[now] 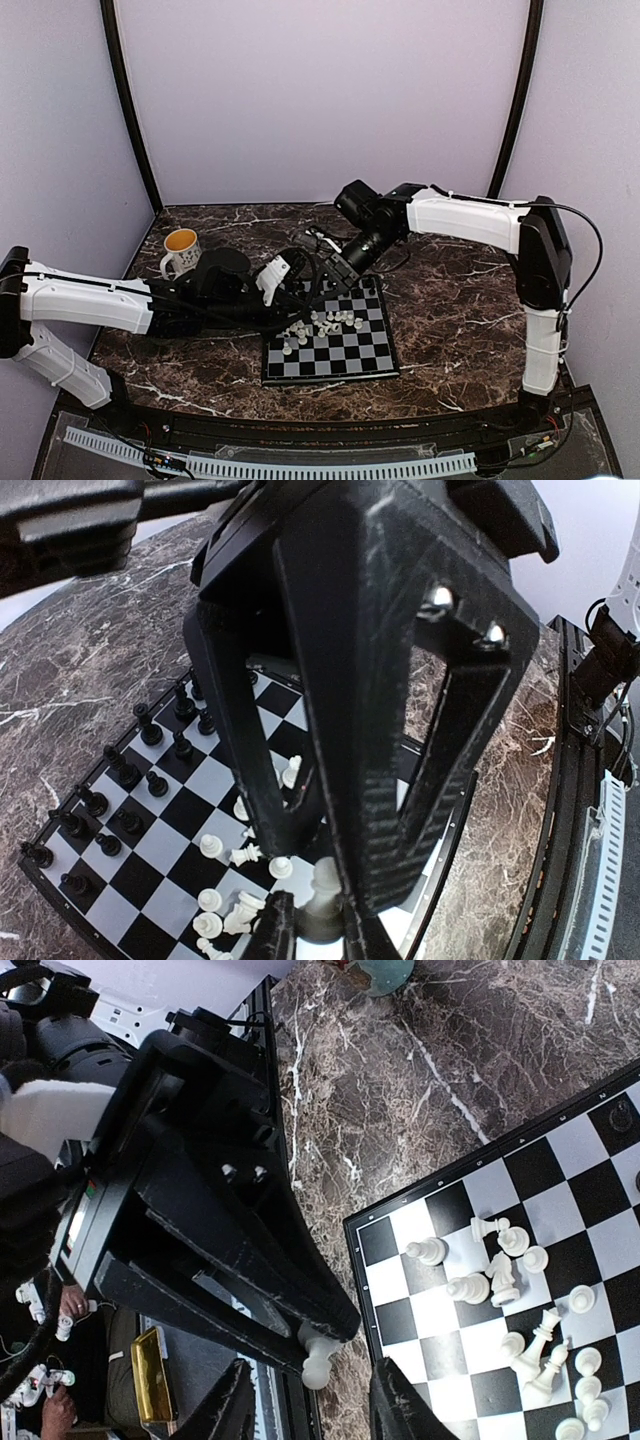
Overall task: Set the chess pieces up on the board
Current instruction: Pass from the left arm to the right
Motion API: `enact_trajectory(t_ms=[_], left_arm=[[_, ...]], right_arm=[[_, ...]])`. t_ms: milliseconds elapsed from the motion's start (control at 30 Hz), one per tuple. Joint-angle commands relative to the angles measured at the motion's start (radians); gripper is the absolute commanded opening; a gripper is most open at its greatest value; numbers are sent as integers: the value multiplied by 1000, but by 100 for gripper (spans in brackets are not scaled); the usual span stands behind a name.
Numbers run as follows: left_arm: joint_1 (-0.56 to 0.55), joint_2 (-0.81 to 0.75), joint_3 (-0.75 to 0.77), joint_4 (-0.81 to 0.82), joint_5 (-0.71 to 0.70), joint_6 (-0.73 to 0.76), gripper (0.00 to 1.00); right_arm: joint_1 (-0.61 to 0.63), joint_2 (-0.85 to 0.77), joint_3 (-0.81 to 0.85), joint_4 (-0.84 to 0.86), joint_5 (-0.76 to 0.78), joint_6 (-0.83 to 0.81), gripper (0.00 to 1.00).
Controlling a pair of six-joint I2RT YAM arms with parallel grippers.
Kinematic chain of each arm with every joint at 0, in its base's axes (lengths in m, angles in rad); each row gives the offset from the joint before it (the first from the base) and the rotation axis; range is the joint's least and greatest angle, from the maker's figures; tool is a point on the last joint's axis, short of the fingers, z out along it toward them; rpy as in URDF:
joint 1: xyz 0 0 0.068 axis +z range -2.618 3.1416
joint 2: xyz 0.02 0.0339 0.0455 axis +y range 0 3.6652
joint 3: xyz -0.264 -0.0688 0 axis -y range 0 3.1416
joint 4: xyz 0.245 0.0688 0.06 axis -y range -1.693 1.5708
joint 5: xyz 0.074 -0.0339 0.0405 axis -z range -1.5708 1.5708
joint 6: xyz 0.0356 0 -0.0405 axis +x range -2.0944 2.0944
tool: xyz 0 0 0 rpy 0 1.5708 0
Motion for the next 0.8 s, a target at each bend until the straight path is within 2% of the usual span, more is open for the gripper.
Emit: enact_trajectory(t_ms=[0,333,433,567,667,700,733,767], left_arm=[[-7,-5,26,18,-11,13,12],[-7,0,21,24,-24,6,12],[-7,5,21,24,-34,2,19],[-8,3,16,21,-120,-24,42],[-8,-32,-7,37,-200,-44,68],[-8,-50,-17,54,-220,-46,84],[-8,-67,-29,60,-242,-49,95],[-8,-81,-36,68,-267,-53,98]], right_arm=[[17,25,30,3,-26,6,37],[21,39,31,4,-55,9,14],[22,33,26,5,-55,2,6],[18,15,43,-6,41,-25,2],[2,-22,43,-26,156,-71,0],[-8,-40,29,-21,197,-81,0],[-21,-59,13,-19,237,-94,0],[-34,-80,-7,-17,284,-108,0]])
